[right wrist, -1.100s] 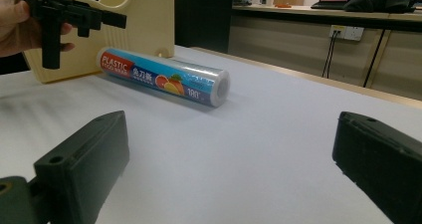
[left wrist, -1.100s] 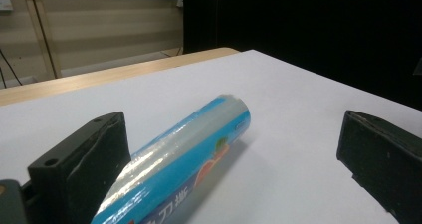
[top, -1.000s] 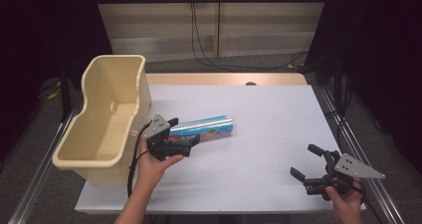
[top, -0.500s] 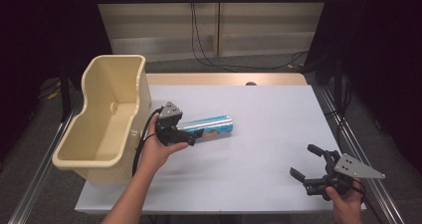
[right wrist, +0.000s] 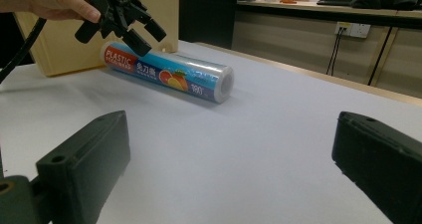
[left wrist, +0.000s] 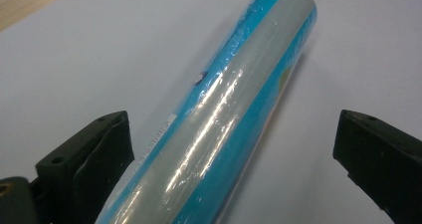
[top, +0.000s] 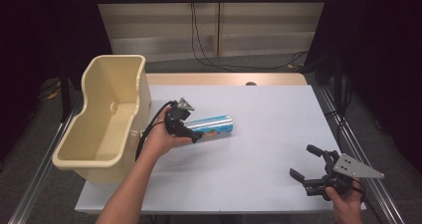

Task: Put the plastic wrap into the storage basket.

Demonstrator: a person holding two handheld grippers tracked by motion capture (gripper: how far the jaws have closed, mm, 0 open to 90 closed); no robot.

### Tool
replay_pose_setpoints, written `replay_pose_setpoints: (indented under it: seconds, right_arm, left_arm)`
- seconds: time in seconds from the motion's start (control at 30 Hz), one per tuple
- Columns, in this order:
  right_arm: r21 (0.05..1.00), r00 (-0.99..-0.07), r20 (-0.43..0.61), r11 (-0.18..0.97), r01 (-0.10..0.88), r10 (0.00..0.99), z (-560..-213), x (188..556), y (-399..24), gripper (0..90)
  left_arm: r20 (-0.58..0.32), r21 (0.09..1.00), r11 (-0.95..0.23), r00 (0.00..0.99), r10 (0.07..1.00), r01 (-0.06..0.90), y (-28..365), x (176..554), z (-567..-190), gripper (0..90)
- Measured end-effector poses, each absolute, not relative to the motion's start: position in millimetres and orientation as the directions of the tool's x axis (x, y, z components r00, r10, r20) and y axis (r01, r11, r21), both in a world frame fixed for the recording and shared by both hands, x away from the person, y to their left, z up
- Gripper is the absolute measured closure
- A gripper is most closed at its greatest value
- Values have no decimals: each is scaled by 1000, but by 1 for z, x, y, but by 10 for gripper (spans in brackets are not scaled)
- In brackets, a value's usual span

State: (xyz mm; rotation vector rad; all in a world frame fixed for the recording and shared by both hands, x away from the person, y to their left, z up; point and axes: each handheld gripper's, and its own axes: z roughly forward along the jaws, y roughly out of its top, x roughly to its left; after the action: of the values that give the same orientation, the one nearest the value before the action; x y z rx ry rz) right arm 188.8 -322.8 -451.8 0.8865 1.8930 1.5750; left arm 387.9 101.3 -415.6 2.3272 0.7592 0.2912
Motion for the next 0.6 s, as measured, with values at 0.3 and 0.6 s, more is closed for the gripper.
replay_pose_setpoints:
  seconds: [0.3,0.6]
  right_arm:
    - [980,-658,19,115,160,753,-452,189,-323,15]
    - [980,-659,16,120,162,752,-453,190,-324,16]
  left_arm:
    - [16,562,-688,825,564,460,101,403,-423,18]
    - [-12,490,-730,841,541,476,102,417,-437,48]
